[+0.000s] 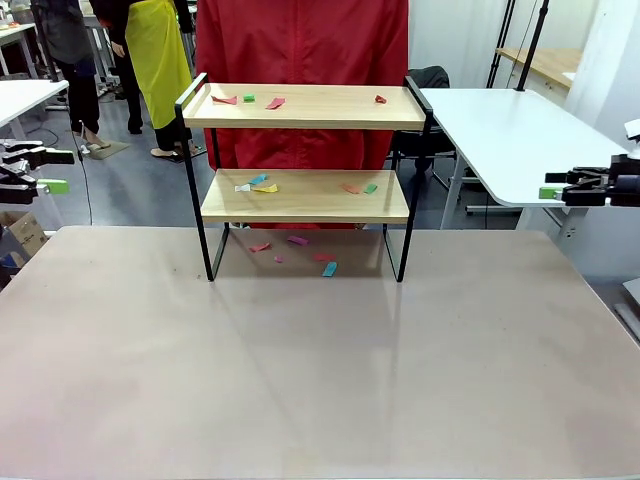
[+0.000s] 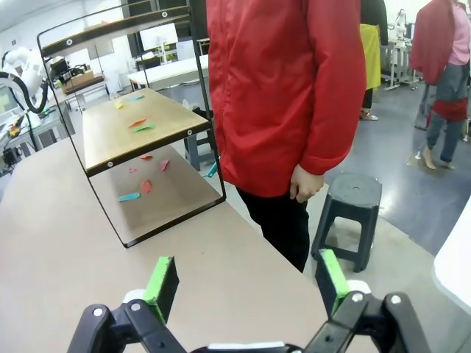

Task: Clean the shelf.
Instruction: Pick up the Duster handed by the human.

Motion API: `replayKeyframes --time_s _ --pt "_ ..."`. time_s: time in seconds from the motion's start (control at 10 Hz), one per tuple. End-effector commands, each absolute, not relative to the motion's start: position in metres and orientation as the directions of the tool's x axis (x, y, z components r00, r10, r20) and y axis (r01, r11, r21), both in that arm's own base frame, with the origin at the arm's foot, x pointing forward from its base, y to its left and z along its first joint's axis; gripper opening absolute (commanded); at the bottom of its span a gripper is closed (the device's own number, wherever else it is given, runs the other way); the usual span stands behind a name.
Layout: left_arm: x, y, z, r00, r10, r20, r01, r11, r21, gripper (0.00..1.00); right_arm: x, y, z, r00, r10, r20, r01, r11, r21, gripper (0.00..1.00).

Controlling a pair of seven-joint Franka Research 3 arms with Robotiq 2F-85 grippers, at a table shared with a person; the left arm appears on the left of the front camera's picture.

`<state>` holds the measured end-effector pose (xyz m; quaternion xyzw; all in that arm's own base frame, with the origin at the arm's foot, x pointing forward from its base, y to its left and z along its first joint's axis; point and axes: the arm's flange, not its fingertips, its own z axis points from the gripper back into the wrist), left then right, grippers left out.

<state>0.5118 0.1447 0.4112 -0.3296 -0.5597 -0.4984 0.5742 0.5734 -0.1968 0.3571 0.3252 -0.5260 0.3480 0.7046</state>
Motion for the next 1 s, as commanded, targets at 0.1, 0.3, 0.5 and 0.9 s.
replayKeyframes --time_s 0.1,0.3,0.5,0.9 --pt "0.516 0.146 0.414 -0.145 -0.178 0.973 0.942 0.277 0.191 1.00 0.583 -0.194 0.367 0.212 0.131 0.968 -0.828 0.551 0.107 1.00" --pt "0.515 0.148 0.415 -0.153 -0.169 0.974 0.940 0.278 0.196 1.00 0.585 -0.192 0.370 0.194 0.122 0.973 -0.834 0.544 0.098 1.00" --pt "0.514 0.149 0.415 -0.161 -0.152 0.975 0.940 0.277 0.198 1.00 0.584 -0.191 0.374 0.173 0.116 0.978 -0.837 0.540 0.084 1.00" --pt "0.515 0.148 0.419 -0.164 -0.130 0.978 0.931 0.306 0.197 1.00 0.585 -0.192 0.377 0.169 0.130 0.977 -0.841 0.536 0.074 1.00"
